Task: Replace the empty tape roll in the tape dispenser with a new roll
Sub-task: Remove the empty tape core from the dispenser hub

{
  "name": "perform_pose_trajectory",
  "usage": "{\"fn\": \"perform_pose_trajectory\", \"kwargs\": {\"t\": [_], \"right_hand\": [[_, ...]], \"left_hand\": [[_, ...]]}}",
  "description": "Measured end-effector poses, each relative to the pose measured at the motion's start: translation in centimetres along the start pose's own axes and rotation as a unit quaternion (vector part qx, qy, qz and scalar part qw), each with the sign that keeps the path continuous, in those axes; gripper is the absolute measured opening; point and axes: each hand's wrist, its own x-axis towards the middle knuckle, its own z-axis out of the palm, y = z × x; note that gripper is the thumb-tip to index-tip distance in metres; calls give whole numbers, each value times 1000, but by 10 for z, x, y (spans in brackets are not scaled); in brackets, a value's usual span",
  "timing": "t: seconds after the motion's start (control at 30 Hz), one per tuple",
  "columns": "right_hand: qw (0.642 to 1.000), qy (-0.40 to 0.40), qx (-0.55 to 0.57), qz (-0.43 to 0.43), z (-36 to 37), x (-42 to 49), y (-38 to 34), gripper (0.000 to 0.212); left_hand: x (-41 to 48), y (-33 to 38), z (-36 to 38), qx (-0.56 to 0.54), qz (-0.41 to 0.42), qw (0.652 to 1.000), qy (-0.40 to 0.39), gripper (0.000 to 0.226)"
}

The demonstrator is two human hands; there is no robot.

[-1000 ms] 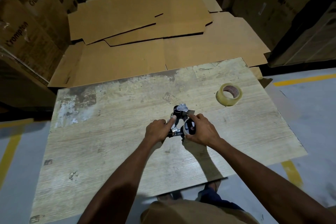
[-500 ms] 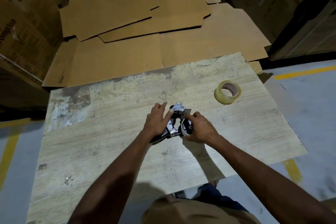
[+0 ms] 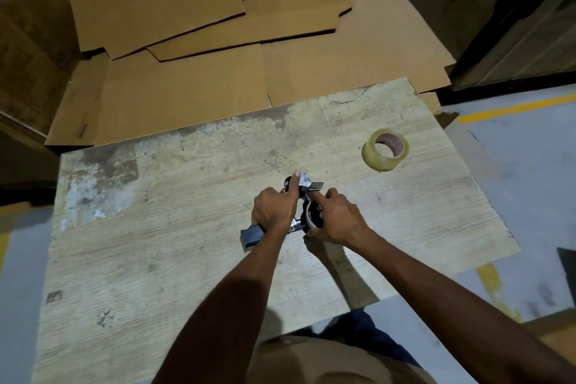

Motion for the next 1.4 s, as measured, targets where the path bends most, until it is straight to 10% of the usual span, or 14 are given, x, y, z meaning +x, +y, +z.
{"fn": "perform_pose_trajectory", "kwargs": {"t": [0.33, 0.63, 0.97, 1.4], "right_hand": [[994, 55, 86, 35, 8, -4, 10, 104], [910, 249, 328, 49, 52, -21, 9, 79], [892, 225, 392, 4, 68, 4, 29, 104], [881, 276, 378, -71, 74, 20, 47, 87]], "left_hand": [[-3, 8, -1, -41, -18, 999, 16, 87], [-6, 16, 3, -37, -49, 997, 56, 95], [-5, 14, 9, -65, -68, 993, 71, 93], [1, 12, 24, -54, -70, 989, 115, 91]]}}
